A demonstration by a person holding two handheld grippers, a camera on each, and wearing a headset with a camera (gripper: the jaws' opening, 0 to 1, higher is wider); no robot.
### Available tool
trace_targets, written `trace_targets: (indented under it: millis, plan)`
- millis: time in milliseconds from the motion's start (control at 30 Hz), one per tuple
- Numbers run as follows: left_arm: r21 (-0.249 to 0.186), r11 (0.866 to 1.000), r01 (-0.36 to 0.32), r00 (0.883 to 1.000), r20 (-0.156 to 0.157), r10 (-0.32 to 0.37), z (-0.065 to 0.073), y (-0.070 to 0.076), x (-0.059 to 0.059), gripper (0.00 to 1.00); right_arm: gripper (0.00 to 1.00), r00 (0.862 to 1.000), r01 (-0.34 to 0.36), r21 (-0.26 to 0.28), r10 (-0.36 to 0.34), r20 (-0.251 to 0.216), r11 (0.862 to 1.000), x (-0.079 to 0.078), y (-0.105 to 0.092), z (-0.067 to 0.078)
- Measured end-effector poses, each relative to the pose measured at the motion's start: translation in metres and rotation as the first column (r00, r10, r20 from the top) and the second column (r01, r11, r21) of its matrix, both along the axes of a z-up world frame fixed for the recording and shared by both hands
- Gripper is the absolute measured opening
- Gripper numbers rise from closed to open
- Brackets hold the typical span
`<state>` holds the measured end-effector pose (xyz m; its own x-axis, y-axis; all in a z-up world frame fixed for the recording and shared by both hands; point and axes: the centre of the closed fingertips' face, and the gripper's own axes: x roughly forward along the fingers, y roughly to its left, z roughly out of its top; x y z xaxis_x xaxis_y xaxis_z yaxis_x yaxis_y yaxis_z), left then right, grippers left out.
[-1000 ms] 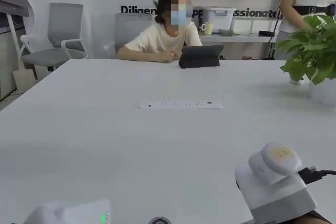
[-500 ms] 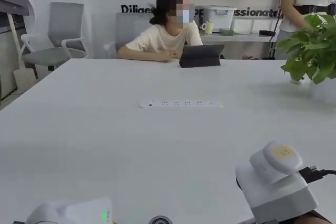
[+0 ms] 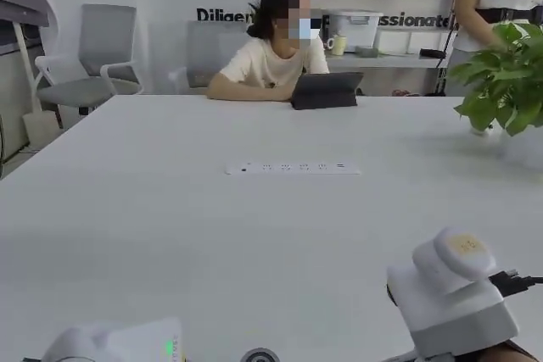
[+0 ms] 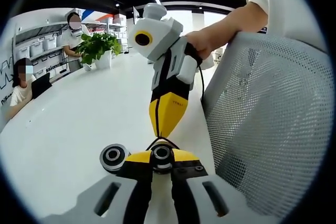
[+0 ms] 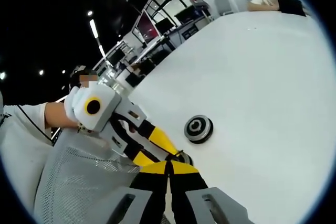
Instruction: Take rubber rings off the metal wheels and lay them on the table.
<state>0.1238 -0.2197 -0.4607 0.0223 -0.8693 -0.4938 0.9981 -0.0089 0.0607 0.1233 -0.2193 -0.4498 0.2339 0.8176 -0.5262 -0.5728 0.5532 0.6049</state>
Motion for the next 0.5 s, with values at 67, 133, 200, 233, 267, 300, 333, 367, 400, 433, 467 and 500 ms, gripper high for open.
trace_targets:
  millis: [67, 133, 200, 233, 267, 300, 333, 367, 400, 433, 467, 500]
  plan:
    - [0.002, 1.0, 0.003, 1.0, 0.0, -0.003, 0.0, -0.0001, 0.0, 0.07, 0.0, 1.0, 0.003, 0.005, -0.003, -0.001, 1.0, 0.0002, -0.0001, 0.0006]
    - [0.005, 1.0, 0.005, 1.0, 0.0, -0.005, 0.0, -0.0003, 0.0, 0.07, 0.0, 1.0, 0.004, 0.004, -0.004, 0.002, 1.0, 0.0003, -0.0001, 0.0004]
    - [0.005, 1.0, 0.004, 1.0, 0.001, -0.004, 0.0001, -0.0002, 0.0, 0.07, 0.0, 1.0, 0.008, 0.014, -0.008, -0.005, 1.0, 0.0005, 0.0004, 0.0012]
    - [0.005, 1.0, 0.004, 1.0, 0.0, -0.004, 0.0001, -0.0002, 0.0, 0.07, 0.0, 1.0, 0.009, 0.017, -0.009, -0.006, 1.0, 0.0007, 0.0005, 0.0014]
    - [0.006, 1.0, 0.004, 1.0, -0.002, -0.004, 0.0001, -0.0003, 0.0, 0.07, 0.0, 1.0, 0.007, 0.021, -0.007, -0.004, 1.0, 0.0005, 0.0009, 0.0021]
    - [0.005, 1.0, 0.004, 1.0, -0.002, -0.004, 0.0001, -0.0003, 0.0, 0.07, 0.0, 1.0, 0.001, 0.026, -0.001, 0.008, 1.0, 0.0006, 0.002, 0.0042]
    - [0.005, 1.0, 0.005, 1.0, 0.0, -0.005, 0.0002, -0.0004, 0.0, 0.07, 0.0, 1.0, -0.003, 0.026, 0.003, 0.014, 1.0, 0.0005, 0.0026, 0.0049]
    - [0.005, 1.0, 0.005, 1.0, 0.001, -0.005, 0.0002, -0.0004, 0.0, 0.07, 0.0, 1.0, -0.005, 0.025, 0.004, 0.015, 1.0, 0.0007, 0.0029, 0.005]
    - [0.006, 1.0, 0.004, 1.0, 0.0, -0.004, 0.0002, -0.0005, 0.0002, 0.07, 0.0, 1.0, -0.004, 0.022, 0.004, 0.014, 1.0, 0.0012, 0.0027, 0.0042]
    - [0.006, 1.0, 0.003, 1.0, -0.001, -0.003, 0.0002, -0.0005, 0.0003, 0.07, 0.0, 1.0, -0.001, 0.021, 0.001, 0.011, 1.0, 0.0015, 0.0024, 0.0037]
    - [0.008, 1.0, 0.003, 1.0, -0.002, -0.003, 0.0002, -0.0006, 0.0005, 0.07, 0.0, 1.0, 0.012, 0.015, -0.012, -0.001, 1.0, 0.0027, 0.0003, 0.0016]
    - [0.009, 1.0, 0.003, 1.0, -0.002, -0.002, 0.0002, -0.0006, 0.0006, 0.07, 0.0, 1.0, 0.024, 0.009, -0.024, -0.01, 1.0, 0.0041, -0.0021, -0.0004]
